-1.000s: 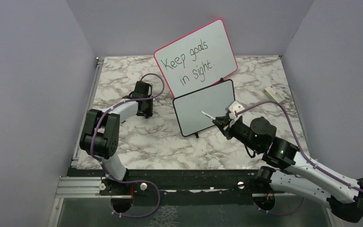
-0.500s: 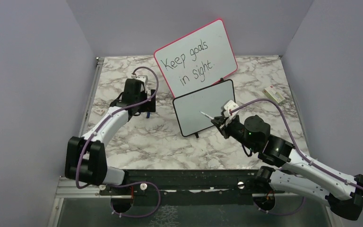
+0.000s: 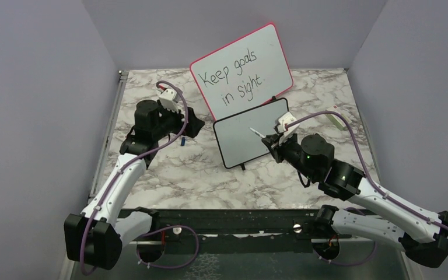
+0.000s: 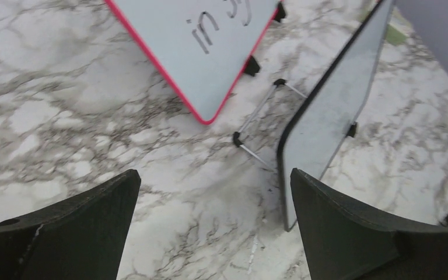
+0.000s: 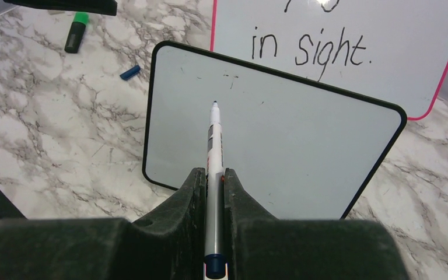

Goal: Write a sentence on the whiteboard

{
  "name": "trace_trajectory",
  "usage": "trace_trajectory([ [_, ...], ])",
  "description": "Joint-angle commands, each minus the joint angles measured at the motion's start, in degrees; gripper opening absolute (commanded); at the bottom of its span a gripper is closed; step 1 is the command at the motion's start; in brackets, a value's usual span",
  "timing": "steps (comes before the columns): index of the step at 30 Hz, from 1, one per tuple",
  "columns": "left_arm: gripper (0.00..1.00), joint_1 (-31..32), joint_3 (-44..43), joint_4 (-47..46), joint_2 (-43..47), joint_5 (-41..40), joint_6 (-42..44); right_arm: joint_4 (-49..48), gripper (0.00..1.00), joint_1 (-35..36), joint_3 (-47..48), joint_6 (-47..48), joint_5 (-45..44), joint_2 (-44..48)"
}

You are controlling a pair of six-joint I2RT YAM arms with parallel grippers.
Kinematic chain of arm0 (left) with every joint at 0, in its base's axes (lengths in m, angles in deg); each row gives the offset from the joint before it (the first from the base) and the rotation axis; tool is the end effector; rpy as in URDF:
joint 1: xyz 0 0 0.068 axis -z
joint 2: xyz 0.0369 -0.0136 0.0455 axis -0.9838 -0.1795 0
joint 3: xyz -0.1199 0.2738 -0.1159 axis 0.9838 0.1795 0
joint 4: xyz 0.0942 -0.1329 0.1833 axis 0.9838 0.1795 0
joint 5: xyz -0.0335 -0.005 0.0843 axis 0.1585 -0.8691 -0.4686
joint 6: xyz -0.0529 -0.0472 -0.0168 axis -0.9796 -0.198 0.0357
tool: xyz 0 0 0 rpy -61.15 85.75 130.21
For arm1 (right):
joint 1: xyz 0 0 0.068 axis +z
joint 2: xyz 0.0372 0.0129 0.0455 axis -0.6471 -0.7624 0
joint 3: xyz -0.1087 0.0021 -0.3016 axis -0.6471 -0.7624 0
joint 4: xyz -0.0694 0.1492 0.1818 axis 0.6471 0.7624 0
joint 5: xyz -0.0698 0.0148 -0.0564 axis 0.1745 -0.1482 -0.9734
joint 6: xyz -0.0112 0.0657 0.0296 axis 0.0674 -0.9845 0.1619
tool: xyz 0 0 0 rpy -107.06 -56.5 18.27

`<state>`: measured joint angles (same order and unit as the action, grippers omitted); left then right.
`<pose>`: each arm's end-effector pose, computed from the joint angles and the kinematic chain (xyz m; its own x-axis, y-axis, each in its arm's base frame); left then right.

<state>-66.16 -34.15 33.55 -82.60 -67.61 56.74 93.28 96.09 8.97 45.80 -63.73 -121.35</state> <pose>0.2146 -0.0729 0.3534 -0.4112 -0.0528 -0.9100 0.4744 0.8401 -0.2631 0.1059 0.1211 0.3831 -0.0781 -0.2332 -0.9693 -0.6134 0.7777 -0.1377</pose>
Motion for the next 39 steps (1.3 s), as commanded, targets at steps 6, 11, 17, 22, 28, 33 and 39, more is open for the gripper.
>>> trace_trajectory([
  [6,0.87,-0.2,-3.5,-9.9,-8.7,26.6,-3.3,-1.1,0.00,0.0,-0.5,-1.0,-3.5,-0.9],
  [11,0.76,-0.1,-7.2,-11.1,-15.1,31.7,-4.2,-1.2,0.00,0.0,-0.2,-0.8,-2.4,-3.1],
  [17,0.65,-0.1,-11.9,-11.9,-22.6,35.8,-5.4,-3.3,0.01,0.0,-0.7,0.1,-1.1,-4.2],
  [22,0.51,0.3,-13.5,-11.9,-27.4,39.7,-5.0,-4.3,0.00,0.0,-1.0,-0.3,0.8,-5.0],
  [28,0.43,0.8,-13.4,-11.9,-29.2,42.1,-4.1,-5.5,0.00,0.0,-0.9,0.1,1.7,-5.9],
  [33,0.32,1.1,-13.1,-11.9,-29.5,42.5,-3.4,-5.7,0.01,0.0,-0.3,1.0,1.6,-7.0],
  [39,0.12,1.2,-12.4,-11.9,-29.7,43.0,-2.2,-4.9,0.01,0.0,0.3,-0.5,1.8,-9.2],
])
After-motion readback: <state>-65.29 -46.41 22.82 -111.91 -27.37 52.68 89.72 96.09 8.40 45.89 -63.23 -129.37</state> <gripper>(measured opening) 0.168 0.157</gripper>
